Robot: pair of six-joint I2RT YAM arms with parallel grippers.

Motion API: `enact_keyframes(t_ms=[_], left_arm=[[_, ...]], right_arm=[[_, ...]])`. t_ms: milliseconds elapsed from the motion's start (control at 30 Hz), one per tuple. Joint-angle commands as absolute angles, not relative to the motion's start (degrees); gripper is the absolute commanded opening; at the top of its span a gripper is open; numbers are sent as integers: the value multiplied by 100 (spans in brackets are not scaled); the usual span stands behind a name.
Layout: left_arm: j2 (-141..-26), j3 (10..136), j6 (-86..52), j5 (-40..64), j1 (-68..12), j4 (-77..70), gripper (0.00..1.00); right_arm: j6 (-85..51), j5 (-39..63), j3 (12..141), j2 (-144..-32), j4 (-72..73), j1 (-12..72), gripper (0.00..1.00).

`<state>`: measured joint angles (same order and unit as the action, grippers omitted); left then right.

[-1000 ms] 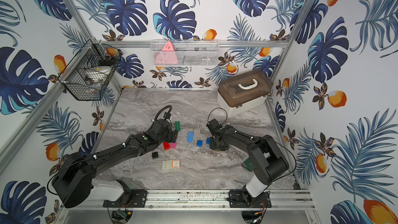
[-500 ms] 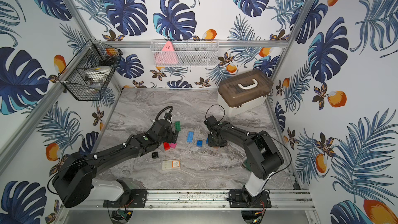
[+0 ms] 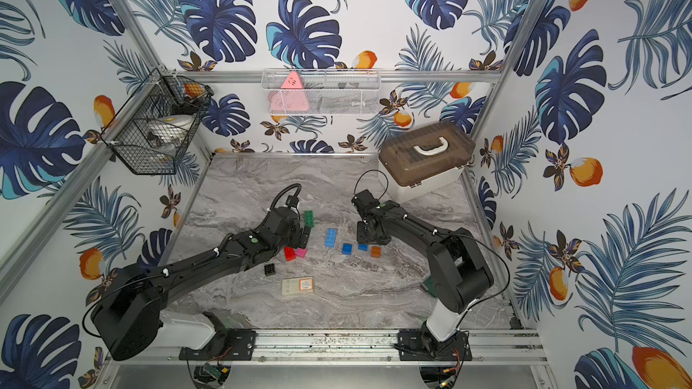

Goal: Assemble a spoon with lego
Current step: Pick up the lego brick from the center of the board.

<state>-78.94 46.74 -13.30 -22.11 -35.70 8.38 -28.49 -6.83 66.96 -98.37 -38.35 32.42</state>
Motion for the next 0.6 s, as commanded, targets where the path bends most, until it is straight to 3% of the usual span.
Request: enact_keyframes(t_ms=[0, 567], left_arm=[[-7906, 4713, -1257, -2259, -3585, 879, 99], [-7963, 4751, -1239, -2250, -3588, 879, 99]], right_arm=[[-2974, -445, 6903, -10072, -3841, 3252, 51], [-3078, -468, 6935, -10644, -3735, 3261, 47]])
